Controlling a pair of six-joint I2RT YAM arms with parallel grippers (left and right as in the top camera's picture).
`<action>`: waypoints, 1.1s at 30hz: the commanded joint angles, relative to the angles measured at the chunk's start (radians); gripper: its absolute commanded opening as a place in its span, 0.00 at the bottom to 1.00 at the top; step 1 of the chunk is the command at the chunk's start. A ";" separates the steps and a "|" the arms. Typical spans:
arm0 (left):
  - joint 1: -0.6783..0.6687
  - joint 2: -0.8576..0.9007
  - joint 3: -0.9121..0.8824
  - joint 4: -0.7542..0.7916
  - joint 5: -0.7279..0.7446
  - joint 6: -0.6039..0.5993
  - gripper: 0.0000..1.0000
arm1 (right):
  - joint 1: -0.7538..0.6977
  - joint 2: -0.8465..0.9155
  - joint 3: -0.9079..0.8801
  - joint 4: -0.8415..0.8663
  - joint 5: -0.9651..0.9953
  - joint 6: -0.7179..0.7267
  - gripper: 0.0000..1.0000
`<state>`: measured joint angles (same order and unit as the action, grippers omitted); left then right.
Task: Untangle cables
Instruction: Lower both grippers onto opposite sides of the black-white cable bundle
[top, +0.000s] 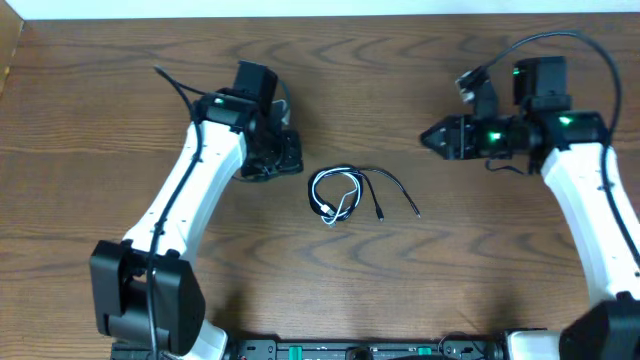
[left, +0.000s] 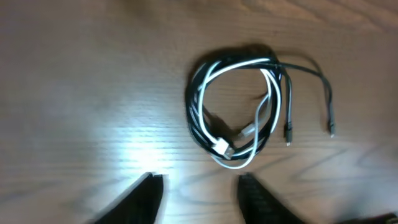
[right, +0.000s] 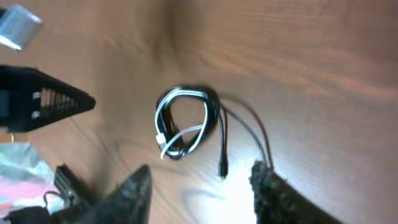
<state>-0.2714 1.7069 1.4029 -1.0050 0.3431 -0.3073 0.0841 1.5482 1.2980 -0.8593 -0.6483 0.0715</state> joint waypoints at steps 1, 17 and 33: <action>-0.033 0.012 0.008 -0.004 0.012 -0.013 0.53 | 0.053 0.053 0.014 -0.010 0.076 0.006 0.52; -0.096 0.013 -0.003 -0.007 0.004 -0.013 0.55 | 0.251 0.333 0.014 0.011 0.150 -0.003 0.34; -0.112 0.013 -0.102 0.069 -0.146 -0.144 0.32 | 0.309 0.353 0.014 0.068 0.284 -0.021 0.44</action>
<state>-0.3817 1.7130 1.3128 -0.9554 0.2333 -0.4236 0.3775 1.8973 1.2984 -0.7990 -0.3840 0.0628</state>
